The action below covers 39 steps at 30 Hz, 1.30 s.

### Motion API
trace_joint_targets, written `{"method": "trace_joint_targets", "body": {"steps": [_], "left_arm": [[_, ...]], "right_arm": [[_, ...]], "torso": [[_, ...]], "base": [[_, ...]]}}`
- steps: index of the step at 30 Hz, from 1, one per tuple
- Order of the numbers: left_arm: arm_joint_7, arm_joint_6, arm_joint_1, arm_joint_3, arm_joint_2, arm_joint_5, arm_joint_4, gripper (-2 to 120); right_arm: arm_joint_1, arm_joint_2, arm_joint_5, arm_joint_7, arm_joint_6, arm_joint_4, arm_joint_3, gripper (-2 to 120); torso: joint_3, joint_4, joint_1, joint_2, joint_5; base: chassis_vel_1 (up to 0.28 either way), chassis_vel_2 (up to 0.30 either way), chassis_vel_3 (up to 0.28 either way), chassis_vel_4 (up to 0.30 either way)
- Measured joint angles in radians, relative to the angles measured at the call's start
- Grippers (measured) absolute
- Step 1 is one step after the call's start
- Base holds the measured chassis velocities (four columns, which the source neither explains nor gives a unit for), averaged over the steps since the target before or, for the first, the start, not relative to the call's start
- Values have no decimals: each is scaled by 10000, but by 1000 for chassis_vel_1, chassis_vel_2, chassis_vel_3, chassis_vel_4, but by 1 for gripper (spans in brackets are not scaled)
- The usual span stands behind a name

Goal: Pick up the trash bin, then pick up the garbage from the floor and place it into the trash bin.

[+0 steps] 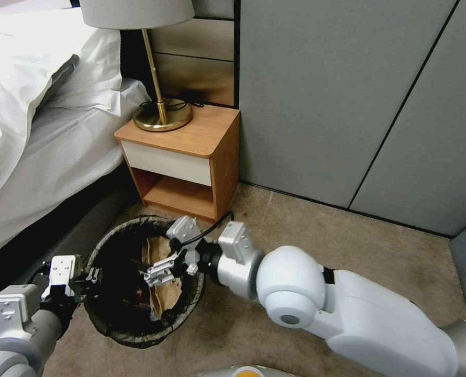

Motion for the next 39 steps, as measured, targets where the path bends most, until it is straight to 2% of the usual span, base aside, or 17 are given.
{"method": "trace_joint_targets", "body": {"steps": [2, 3, 6, 7, 9, 11, 13, 17, 19, 21, 22, 25, 27, 30, 31, 33, 39], "left_arm": [[2, 0, 0, 0, -9, 1, 0, 1], [5, 0, -1, 0, -24, 8, 0, 1], [5, 0, -9, 0, -39, 19, 0, 1], [8, 0, -24, 0, -57, 29, 0, 1], [9, 0, -28, 0, -66, 32, 0, 1], [11, 0, -29, -3, -86, 37, 0, 1], [11, 0, -27, -6, -86, 37, 0, 1], [14, 0, -15, -39, -103, 41, 0, 1], [14, 0, -15, -41, -105, 41, 0, 1], [15, 0, -2, -57, -133, 42, 0, 1], [15, 0, -2, -57, -133, 42, 0, 1], [15, 0, 20, -103, -143, 42, 0, 1], [17, 0, 20, -111, -144, 39, 0, 1], [19, 0, 20, -123, -164, 35, 0, 1], [19, 0, 20, -123, -164, 35, 0, 1], [29, 0, 44, -156, -244, 33, 0, 1], [34, 0, 30, -214, -406, 78, 0, 1]], "right_arm": [[-60, -107, -51, -3, 237, 85, 102, 100], [-299, -446, -460, -46, 993, 313, 433, 100], [-537, -725, -914, -88, 1565, 448, 733, 100], [-920, -1004, -1409, -93, 2040, 623, 1225, 100], [-1146, -1099, -1615, -94, 2199, 686, 1469, 100], [-2053, -1319, -2229, -108, 2559, 807, 2345, 100], [-2268, -1353, -2364, -120, 2611, 817, 2563, 100], [-4344, -1435, -3734, -403, 3003, 813, 4678, 100], [-4550, -1418, -3838, -442, 3036, 813, 4860, 100], [-6120, -1218, -4527, -668, 3350, 817, 6055, 100], [-6120, -1218, -4527, -668, 3350, 817, 6055, 100], [-8350, -785, -5880, -818, 4182, 804, 7458, 100], [-8758, -650, -6181, -900, 4381, 782, 7763, 100], [-10580, 230, -7218, -1319, 5356, 616, 8956, 100], [-10580, 230, -7218, -1319, 5356, 616, 8956, 100], [-11485, 849, -7532, -1446, 5884, 596, 9338, 100], [-12013, 1448, -8049, -1469, 6515, 534, 9396, 100]], "torso": [[0, -1, 0, 0, 0], [0, -1, -1, 0, 0], [0, -1, 0, 0, 0], [0, 0, 0, 0, 0], [0, 1, 0, 0, 0], [0, 0, 0, 0, 0], [0, -2, 0, 0, 1], [0, 1, 0, 0, -1], [0, 1, 0, 0, 0], [0, -1, 0, 0, 0], [0, -1, 0, 0, 0], [-1, -2, -1, 0, -1], [-1, 1, 0, 0, -1], [-1, -2, 0, 1, -2], [-1, -2, 0, 1, -2], [-1, -4, 0, 1, -2], [-1, 3, -1, 1, -2]], "base": [[0, 0, 0, 0], [0, 0, 0, 0], [0, 0, 0, 0], [0, 0, 0, 0], [0, 0, 0, 0], [0, 0, 0, 0], [0, 0, 0, 0], [0, 0, 0, 0], [0, 0, 0, 0], [0, 0, 0, 0], [0, 0, 0, 0], [0, 0, 0, 0], [0, 0, 0, 0], [0, 0, 0, 0], [0, 0, 0, 0], [0, 0, 0, 0], [0, 0, 0, 0]]}}
